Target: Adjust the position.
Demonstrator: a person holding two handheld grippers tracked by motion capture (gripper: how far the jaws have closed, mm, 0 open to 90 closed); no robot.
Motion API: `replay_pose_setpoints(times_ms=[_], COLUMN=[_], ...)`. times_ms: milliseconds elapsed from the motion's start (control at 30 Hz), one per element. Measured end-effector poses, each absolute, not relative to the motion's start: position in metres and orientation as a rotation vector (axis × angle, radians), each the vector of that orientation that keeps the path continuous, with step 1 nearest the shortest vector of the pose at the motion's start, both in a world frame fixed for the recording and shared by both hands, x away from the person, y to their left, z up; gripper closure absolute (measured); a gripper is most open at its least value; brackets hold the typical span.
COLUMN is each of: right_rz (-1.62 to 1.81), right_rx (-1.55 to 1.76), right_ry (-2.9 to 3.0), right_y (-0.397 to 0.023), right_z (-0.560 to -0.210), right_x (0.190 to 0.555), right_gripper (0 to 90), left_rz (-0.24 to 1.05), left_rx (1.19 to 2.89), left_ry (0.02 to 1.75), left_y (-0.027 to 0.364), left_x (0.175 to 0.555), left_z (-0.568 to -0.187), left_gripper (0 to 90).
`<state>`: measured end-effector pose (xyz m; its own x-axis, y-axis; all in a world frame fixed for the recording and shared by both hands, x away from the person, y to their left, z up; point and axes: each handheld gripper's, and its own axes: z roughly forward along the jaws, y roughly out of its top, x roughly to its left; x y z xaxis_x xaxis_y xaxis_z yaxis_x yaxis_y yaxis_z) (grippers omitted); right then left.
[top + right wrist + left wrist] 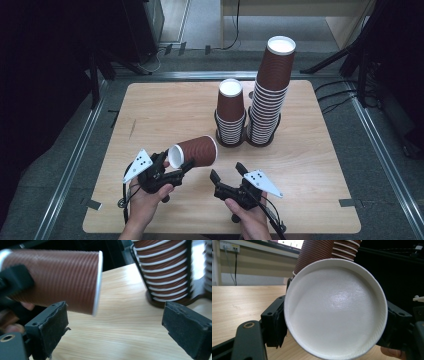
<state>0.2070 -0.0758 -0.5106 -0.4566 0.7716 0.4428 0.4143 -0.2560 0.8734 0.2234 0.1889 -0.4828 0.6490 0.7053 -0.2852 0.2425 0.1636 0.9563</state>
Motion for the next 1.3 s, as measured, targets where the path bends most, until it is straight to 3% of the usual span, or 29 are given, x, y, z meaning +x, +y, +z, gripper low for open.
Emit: replay_pose_setpoints(times_ms=[500,767,1300], right_rz=[2.082,2.167,2.307], right_rx=[1.926,2.296,2.679], right_ry=[1.579,1.363,1.111], right_y=[-0.080,-0.077,-0.064], right_z=[-0.507,-0.510,-0.503], right_x=[0.215,0.222,0.223], right_gripper=[0.5,0.0,0.0], left_rz=[0.398,0.400,0.409], left_rx=[1.404,1.401,1.408], left_ry=[0.864,0.859,0.840], left_y=[0.185,0.182,0.175], left_x=[0.224,0.224,0.221], left_z=[-0.487,-0.488,-0.490], left_gripper=[22.4,22.4,22.4])
